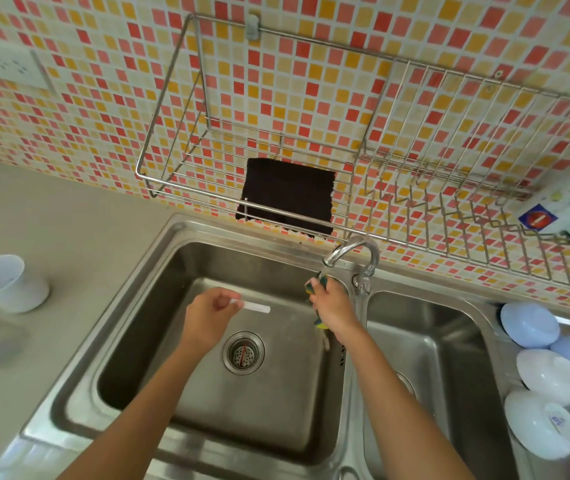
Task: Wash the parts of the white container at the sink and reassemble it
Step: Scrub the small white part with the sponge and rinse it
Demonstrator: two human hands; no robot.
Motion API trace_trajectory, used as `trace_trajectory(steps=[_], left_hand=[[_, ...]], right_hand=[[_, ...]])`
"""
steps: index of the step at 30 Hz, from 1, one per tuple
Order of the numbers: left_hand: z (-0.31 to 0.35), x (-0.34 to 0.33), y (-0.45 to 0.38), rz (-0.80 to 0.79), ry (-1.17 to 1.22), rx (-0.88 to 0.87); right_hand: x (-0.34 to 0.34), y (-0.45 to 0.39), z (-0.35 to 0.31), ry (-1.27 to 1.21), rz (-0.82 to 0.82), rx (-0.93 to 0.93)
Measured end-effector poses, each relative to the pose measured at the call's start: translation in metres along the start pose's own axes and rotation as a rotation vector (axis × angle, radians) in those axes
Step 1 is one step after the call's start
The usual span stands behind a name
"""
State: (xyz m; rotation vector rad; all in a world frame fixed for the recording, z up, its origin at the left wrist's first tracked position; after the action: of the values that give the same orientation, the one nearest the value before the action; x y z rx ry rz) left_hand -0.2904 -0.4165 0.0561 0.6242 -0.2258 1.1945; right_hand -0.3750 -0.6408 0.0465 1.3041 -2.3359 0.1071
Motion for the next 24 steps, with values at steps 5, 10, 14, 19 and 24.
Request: trace_trajectory(steps=[5, 10, 14, 19, 24], left_hand=[[-0.002, -0.004, -0.002, 0.011, -0.005, 0.000], [-0.004, -0.004, -0.006, 0.017, -0.022, -0.001], [-0.003, -0.001, -0.006, 0.010, -0.039, -0.016], [0.001, 0.013, -0.004, 0.035, -0.067, -0.047], [0.002, 0.030, 0.001, 0.167, -0.092, -0.108]], right_hand=[[0.025, -0.008, 0.019, -0.081, 0.131, -0.098], [0.051, -0.013, 0.036, -0.129, 0.191, -0.228], [0.060, -0.014, 0.045, -0.126, 0.237, -0.252], [0.058, -0.006, 0.034, 0.098, 0.419, -0.201], [0.009, 0.020, 0.011, 0.009, 0.477, -0.187]])
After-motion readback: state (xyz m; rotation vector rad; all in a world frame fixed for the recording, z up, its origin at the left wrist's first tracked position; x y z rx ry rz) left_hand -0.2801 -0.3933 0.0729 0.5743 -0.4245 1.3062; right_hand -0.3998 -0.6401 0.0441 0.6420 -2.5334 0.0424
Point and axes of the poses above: each hand's wrist, its own y-axis away from the middle knuckle, its own x-axis out of the back of the hand, z = x × y, the point moved 3 cm from there along -y, towards the middle knuckle, and after that the axes turned 9 degrees about x, right-handed, at the moved point
